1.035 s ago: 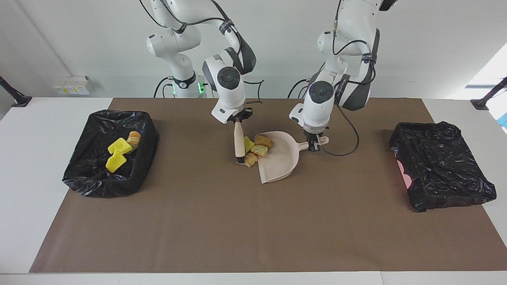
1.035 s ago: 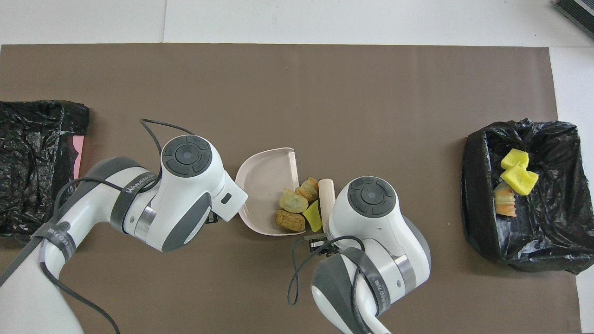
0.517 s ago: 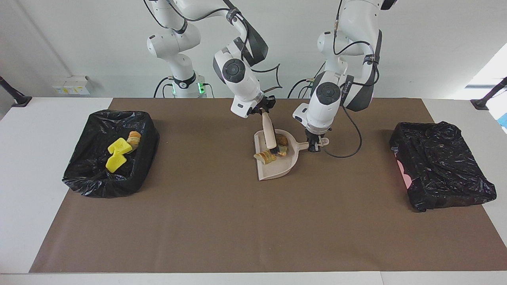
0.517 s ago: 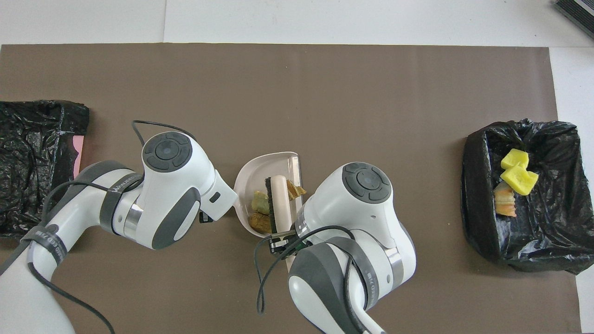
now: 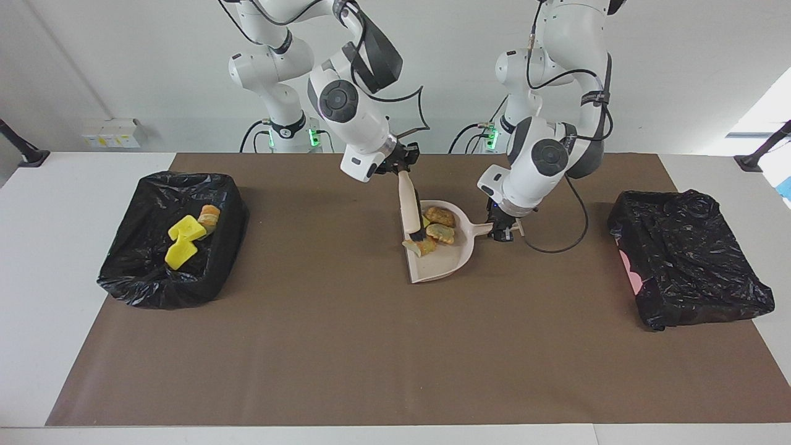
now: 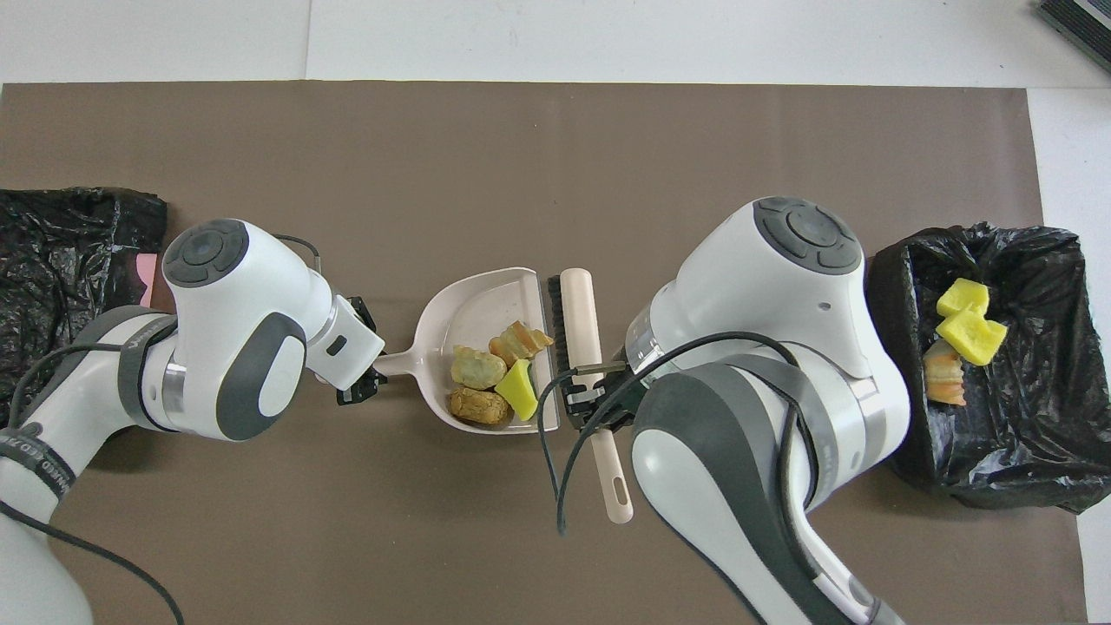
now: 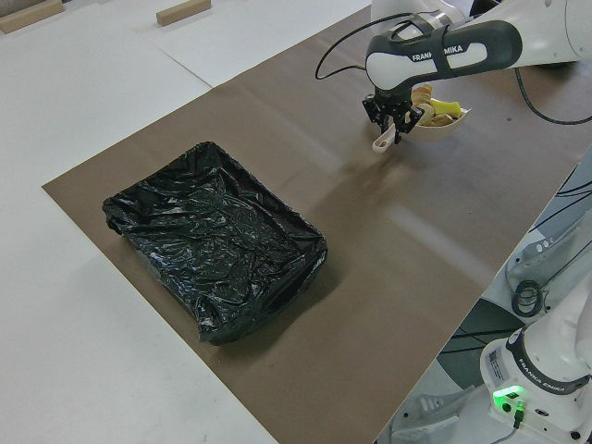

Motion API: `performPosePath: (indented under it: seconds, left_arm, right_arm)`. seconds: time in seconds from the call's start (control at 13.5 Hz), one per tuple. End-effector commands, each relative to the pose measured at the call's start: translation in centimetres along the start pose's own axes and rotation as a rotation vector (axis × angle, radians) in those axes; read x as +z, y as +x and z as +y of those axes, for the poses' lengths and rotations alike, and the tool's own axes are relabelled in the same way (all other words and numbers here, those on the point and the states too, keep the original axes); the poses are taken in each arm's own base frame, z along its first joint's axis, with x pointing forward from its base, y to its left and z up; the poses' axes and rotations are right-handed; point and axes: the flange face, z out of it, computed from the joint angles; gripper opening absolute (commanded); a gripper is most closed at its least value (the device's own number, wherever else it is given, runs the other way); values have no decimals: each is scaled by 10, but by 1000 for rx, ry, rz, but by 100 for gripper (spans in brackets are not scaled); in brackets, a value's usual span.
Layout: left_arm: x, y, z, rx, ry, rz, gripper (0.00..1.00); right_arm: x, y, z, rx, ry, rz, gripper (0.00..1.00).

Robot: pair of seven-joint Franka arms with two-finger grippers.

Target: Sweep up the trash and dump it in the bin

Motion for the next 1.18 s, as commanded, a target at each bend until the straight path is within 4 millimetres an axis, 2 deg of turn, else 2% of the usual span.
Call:
performPosePath:
  seconds: [0.0, 0.22, 0.37, 0.52, 0.67, 0.81, 0.89, 0.96, 1.11]
  left_arm:
    - [-21, -3, -7, 1, 35, 38, 0]
    - [-60, -16, -24, -20, 49, 55, 0]
    - [-82, -22, -37, -19, 43, 56, 0]
    - [-102, -43, -48, -52, 54, 69, 0]
    - [-122, -56, -55, -33, 71, 79, 0]
    - [-138, -82, -64, -29, 74, 87, 0]
    - [-147, -93, -70, -5, 78, 76, 0]
    - [-154, -106, -75, 9, 76, 53, 0]
    - [-163, -132, -84, 44, 69, 38, 0]
  right_arm:
    - [-4, -1, 18, 34, -54, -14, 0]
    - [15, -20, 39, 64, -85, -40, 0]
    - [24, -32, 42, 102, -96, -56, 0]
    - [49, -41, 29, 124, -119, -73, 0]
    - [65, -61, 19, 118, -131, -50, 0]
    - [80, -81, 3, 130, -150, -41, 0]
    - [94, -90, -9, 145, -169, -51, 0]
    - [107, -96, -17, 153, -181, -53, 0]
    - [120, -102, -22, 165, -186, -35, 0]
